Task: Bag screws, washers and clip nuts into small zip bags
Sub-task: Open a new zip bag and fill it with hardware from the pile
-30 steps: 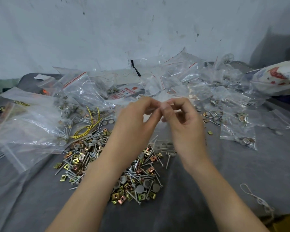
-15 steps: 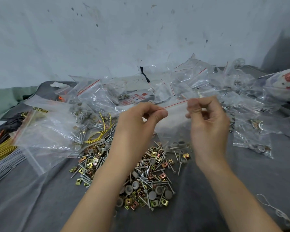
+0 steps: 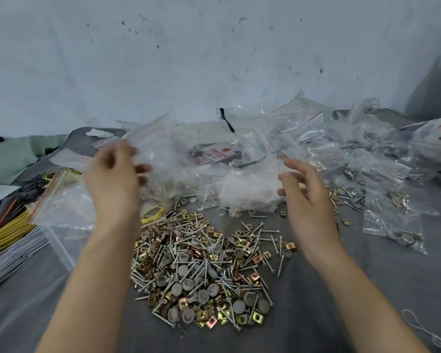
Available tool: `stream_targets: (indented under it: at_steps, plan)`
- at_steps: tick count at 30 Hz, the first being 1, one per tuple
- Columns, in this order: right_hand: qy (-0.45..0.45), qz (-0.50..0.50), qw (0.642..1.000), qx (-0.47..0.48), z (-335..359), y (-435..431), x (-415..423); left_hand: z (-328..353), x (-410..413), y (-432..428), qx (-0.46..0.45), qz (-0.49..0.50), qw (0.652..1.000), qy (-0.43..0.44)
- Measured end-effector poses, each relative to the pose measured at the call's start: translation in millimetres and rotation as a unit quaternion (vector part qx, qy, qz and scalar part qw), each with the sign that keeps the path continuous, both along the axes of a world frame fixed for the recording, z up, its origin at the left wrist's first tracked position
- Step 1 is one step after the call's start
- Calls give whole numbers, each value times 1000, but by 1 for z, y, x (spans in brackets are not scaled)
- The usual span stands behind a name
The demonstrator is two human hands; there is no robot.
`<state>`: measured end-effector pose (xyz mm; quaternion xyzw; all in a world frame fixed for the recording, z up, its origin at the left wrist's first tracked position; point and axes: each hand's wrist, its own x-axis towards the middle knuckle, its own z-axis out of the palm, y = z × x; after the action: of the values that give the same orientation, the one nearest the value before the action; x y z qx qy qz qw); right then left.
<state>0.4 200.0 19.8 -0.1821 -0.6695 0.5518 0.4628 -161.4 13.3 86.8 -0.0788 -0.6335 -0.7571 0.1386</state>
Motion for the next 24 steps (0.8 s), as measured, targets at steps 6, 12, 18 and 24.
stream_targets:
  at_steps: [6,12,18,24]
  plan:
    - [-91,-17,996,11,-14,17,5,-3,-16,-24,1,141,990,26]
    - [-209,-49,977,17,-23,37,12,-28,10,17,-156,0,987,29]
    - [-244,-38,969,-26,-28,52,24,-55,53,76,-300,-224,927,29]
    - [-199,-43,978,-48,-28,59,34,-80,71,132,-434,-200,872,109]
